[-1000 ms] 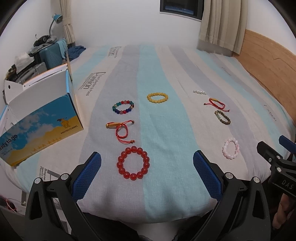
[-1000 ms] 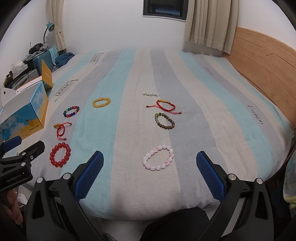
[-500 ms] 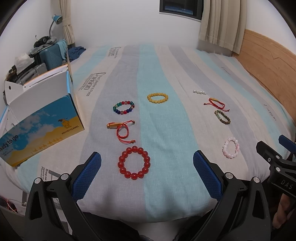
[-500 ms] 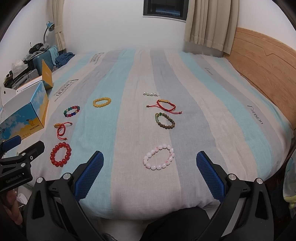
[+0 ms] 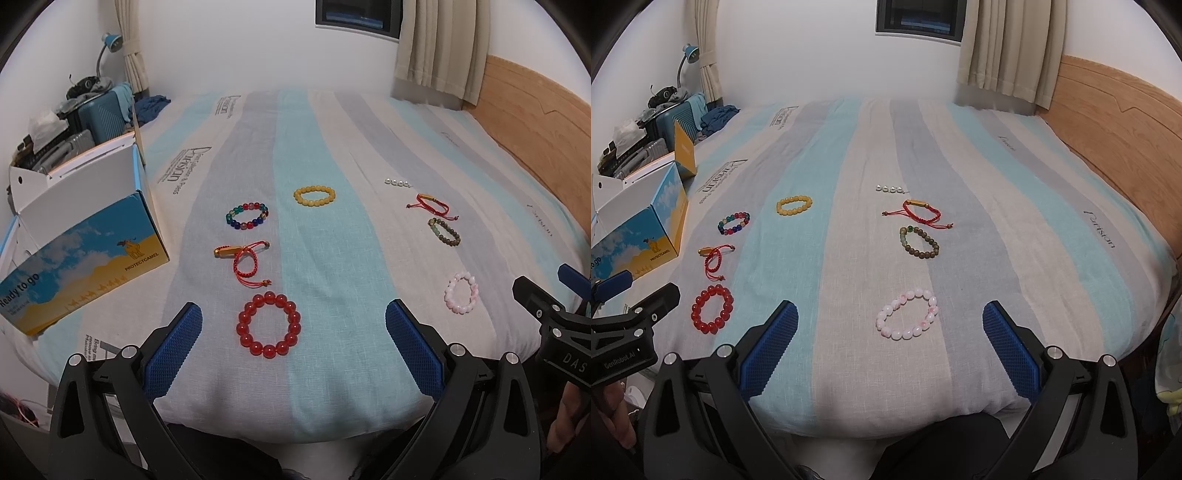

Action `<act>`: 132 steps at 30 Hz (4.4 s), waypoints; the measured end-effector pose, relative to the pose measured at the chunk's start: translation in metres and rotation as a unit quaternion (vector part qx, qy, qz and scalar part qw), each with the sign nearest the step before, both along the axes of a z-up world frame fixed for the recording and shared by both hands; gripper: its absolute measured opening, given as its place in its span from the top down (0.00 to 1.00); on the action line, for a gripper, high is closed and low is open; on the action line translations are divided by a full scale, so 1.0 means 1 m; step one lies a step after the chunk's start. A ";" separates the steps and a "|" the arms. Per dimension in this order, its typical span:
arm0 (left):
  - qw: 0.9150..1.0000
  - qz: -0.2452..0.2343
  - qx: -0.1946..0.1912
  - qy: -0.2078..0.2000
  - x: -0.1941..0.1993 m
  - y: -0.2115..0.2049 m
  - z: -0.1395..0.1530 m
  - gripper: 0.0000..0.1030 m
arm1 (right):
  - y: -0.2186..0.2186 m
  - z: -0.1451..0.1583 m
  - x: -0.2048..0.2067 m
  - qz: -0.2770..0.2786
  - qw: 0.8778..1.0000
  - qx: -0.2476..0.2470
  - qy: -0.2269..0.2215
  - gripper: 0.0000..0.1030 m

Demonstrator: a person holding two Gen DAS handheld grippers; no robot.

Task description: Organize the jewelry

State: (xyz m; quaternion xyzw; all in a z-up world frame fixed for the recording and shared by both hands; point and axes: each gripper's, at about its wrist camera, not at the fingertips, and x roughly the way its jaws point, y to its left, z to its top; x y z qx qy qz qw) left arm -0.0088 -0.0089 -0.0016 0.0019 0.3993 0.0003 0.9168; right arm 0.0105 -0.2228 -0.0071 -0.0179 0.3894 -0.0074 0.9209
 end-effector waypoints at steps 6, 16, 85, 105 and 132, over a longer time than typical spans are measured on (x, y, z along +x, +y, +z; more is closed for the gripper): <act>1.000 -0.002 0.001 0.001 -0.001 -0.002 0.000 0.06 | -0.001 0.001 -0.001 -0.001 1.000 0.001 -0.001 0.06; 1.000 -0.003 0.002 0.003 0.003 -0.002 0.000 0.06 | -0.001 0.002 0.000 -0.001 1.000 0.000 0.000 0.06; 0.992 -0.007 -0.016 0.128 0.079 0.036 -0.095 0.88 | -0.064 -0.099 0.096 -0.005 0.988 0.074 0.134 0.90; 0.995 -0.018 -0.027 0.097 0.105 0.033 -0.026 0.88 | -0.025 -0.022 0.123 0.032 0.993 0.071 0.091 0.90; 0.997 0.062 -0.018 0.045 0.136 0.152 0.061 0.88 | 0.180 0.072 0.193 0.153 0.986 0.061 0.040 0.90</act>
